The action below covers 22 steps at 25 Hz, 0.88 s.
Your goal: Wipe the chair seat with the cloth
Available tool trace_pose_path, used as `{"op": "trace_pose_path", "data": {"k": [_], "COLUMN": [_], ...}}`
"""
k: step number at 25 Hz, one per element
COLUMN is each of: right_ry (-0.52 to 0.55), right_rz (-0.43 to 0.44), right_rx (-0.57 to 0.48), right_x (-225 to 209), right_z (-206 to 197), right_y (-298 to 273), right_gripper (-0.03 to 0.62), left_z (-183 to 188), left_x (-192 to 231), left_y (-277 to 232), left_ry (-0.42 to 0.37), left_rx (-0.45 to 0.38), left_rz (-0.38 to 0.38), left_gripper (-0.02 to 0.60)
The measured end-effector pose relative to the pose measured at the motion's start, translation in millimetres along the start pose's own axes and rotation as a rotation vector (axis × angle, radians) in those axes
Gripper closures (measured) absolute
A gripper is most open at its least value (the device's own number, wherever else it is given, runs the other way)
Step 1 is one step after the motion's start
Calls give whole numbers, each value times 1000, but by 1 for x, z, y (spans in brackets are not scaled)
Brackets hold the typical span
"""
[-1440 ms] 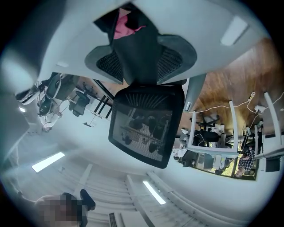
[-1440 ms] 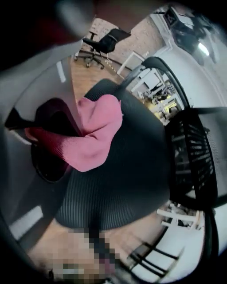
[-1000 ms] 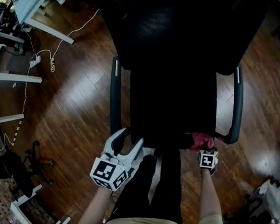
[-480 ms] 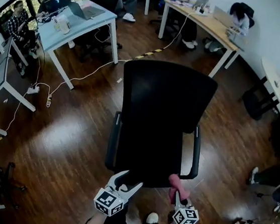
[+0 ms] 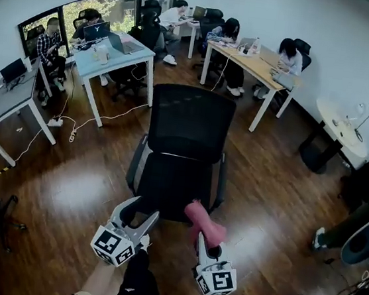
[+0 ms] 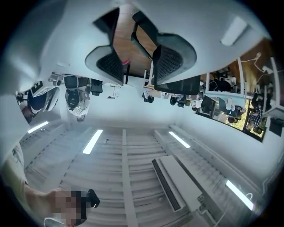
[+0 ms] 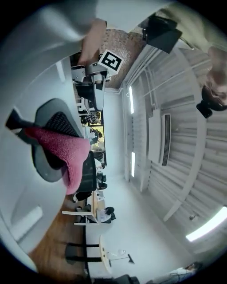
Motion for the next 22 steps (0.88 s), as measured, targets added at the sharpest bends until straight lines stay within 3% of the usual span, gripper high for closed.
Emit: {"op": "trace_pose_path", "data": {"k": [4, 8, 13, 18, 22], "right_ry": [-73, -80, -109, -166, -140], "right_rz": [-27, -39, -78, -61, -29], "right_rx": [-10, -60, -120, -65, -56], "right_x": [38, 63, 106, 147, 167], "right_z": [33, 65, 96, 95, 96], "right_y": [79, 118, 125, 105, 89], "right_gripper": [579, 577, 577, 578, 578], "left_z": [19, 44, 94, 89, 81], "left_x": [-78, -114, -118, -91, -64], "left_y": [69, 126, 183, 234, 254], "left_ry": [-31, -14, -95, 10, 19], "left_rx": [33, -50, -164, -146, -114], "left_rz": [29, 92, 124, 147, 190], "left_gripper": [353, 359, 379, 380, 380]}}
Point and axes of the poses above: the fingertips, and each gripper's own axes: y backward along the fingers, x to its left, z out of its top, the point moved 10 cm from there along y, backward along the fingers, and after that the axes turned 9 degrees about z, right-handed, at the moved point
